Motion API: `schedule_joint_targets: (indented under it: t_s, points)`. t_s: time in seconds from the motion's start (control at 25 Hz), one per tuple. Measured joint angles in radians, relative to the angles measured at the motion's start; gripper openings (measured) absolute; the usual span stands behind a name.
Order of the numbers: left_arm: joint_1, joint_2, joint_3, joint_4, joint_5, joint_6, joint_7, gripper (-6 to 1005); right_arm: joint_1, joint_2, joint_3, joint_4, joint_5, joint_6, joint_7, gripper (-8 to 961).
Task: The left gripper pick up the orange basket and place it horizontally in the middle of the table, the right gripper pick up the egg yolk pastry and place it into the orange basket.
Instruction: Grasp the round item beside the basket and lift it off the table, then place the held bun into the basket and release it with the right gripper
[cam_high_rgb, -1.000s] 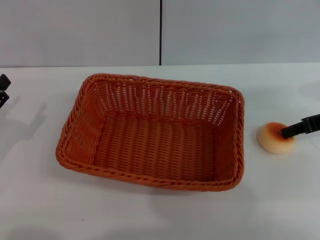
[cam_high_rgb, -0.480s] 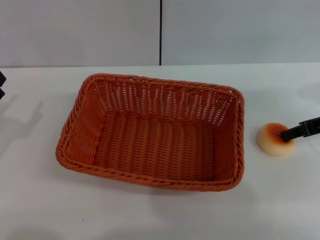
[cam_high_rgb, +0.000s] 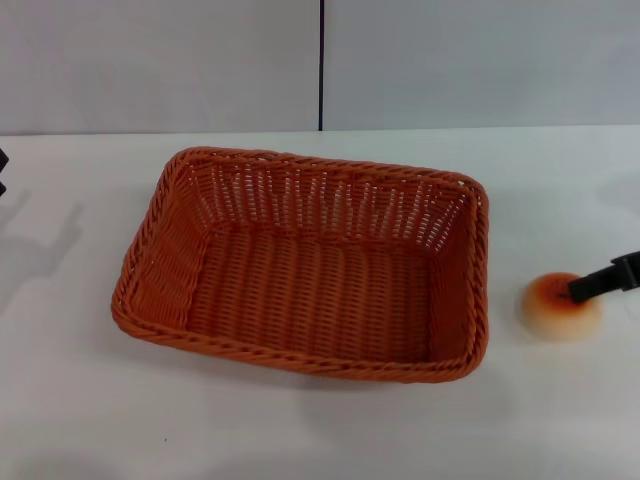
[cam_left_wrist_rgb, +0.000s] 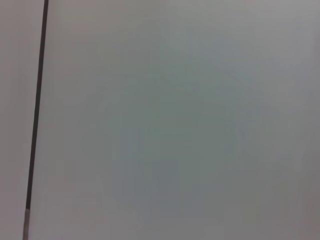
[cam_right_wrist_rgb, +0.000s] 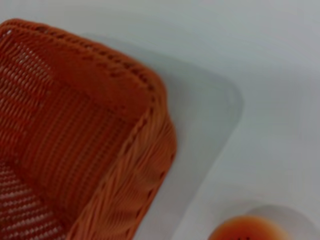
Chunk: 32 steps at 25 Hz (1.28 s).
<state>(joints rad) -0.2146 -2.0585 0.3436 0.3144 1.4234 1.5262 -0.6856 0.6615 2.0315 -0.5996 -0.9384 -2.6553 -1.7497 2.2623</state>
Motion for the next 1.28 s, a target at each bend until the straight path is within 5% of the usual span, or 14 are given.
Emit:
schedule_joint_targets:
  t_s: [0.24,0.52,0.92,1.28]
  points:
    - [-0.003,-0.001,-0.001,-0.002,0.000,0.000,0.000,743,-0.018,0.007,-0.001,-0.029,0.002,-0.109,0.015,5]
    - [-0.007,-0.003,-0.002,-0.003,0.000,-0.003,0.000,743,-0.024,0.040,-0.077,-0.013,0.040,-0.198,0.007,5]
    - [0.006,-0.005,-0.002,-0.003,0.000,-0.001,0.000,743,-0.032,0.042,-0.353,0.054,0.316,-0.308,-0.008,4]
    - [0.008,-0.004,-0.012,-0.013,0.000,0.002,0.000,743,-0.006,0.026,-0.359,0.053,0.559,-0.334,-0.116,4]
